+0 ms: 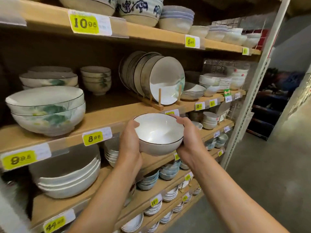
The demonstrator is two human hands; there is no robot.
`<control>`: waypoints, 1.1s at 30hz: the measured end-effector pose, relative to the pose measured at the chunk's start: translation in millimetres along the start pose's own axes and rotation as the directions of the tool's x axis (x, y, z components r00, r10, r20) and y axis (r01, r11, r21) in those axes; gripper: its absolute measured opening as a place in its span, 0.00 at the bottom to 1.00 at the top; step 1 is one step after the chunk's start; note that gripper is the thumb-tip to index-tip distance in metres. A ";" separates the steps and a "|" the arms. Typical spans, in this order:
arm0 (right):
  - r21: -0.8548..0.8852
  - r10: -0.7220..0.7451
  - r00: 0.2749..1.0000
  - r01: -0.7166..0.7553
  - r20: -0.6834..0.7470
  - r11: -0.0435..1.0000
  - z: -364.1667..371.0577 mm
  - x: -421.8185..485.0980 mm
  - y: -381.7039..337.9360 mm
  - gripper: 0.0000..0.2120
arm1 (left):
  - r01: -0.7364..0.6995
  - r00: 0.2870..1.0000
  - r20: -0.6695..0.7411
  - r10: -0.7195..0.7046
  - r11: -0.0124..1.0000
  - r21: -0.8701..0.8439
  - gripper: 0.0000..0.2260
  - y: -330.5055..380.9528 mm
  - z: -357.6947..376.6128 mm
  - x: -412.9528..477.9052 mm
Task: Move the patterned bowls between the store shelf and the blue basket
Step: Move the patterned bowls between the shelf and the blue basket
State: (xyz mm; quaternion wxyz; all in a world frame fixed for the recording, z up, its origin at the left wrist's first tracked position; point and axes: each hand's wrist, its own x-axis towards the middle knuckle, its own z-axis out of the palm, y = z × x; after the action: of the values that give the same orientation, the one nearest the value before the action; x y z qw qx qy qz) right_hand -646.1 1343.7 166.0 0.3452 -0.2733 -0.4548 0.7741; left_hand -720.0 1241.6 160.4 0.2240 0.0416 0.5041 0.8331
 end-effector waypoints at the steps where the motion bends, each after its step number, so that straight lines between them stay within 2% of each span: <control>1: 0.017 0.017 1.000 -0.017 0.010 1.000 7.9 9.0 -0.4 0.14 | -0.013 1.000 -0.012 0.014 1.000 0.024 0.05 6.0 -0.6 7.0; 5: 0.053 0.095 0.991 -0.100 0.090 0.994 39.0 34.8 -4.7 0.15 | -0.099 0.994 -0.049 0.102 0.993 0.065 0.08 27.3 -6.2 31.6; 9: 0.050 0.134 0.971 -0.146 0.197 0.988 67.0 57.3 -12.4 0.18 | -0.179 0.981 -0.052 0.186 0.978 0.110 0.25 47.6 -10.1 51.5; 11: 0.047 0.142 0.964 -0.156 0.224 0.987 79.7 70.7 -14.7 0.18 | -0.251 0.964 -0.064 0.259 0.962 0.111 0.28 53.7 -10.3 61.5; 15: 0.022 0.149 0.955 -0.160 0.257 0.987 102.1 97.7 -14.6 0.17 | -0.349 0.927 -0.096 0.363 0.927 0.136 0.30 52.3 -9.1 76.7; 19: 0.031 0.164 0.942 -0.181 0.294 0.983 125.7 122.3 -8.7 0.17 | -0.362 0.906 -0.175 0.385 0.920 0.150 0.34 50.0 -3.3 91.1; 22: 0.035 0.204 0.921 -0.228 0.331 0.973 136.9 137.1 -4.4 0.12 | -0.360 0.886 -0.256 0.387 0.921 0.149 0.27 53.4 6.2 105.1; 24: 0.051 0.224 0.891 -0.265 0.395 0.963 139.7 149.5 -5.7 0.10 | -0.358 0.865 -0.323 0.385 0.923 0.143 0.18 59.1 12.5 115.4; 27: 0.010 0.192 0.828 -0.232 0.527 0.973 138.7 171.7 -6.2 0.13 | -0.325 0.840 -0.416 0.349 0.937 0.130 0.14 67.3 17.8 124.3; 29: -0.059 0.225 0.748 -0.242 0.624 0.969 138.1 184.7 -5.6 0.15 | -0.317 0.835 -0.443 0.326 0.943 0.096 0.13 71.7 17.4 129.7; 31: -0.105 0.299 0.647 -0.321 0.701 0.941 139.5 194.0 -6.8 0.17 | -0.295 0.856 -0.426 0.293 0.953 0.061 0.13 77.8 15.2 133.2; 33: -0.110 0.348 0.577 -0.405 0.739 0.908 142.9 200.4 -9.0 0.15 | -0.255 0.888 -0.382 0.256 0.965 0.052 0.14 83.1 12.9 136.1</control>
State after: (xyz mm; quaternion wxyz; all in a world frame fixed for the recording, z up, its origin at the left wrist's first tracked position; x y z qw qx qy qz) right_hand -871.6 1430.1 214.7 -0.0336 -0.0111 -0.4592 0.8876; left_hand -865.6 1276.1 216.8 0.0088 -0.0571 0.5286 0.8469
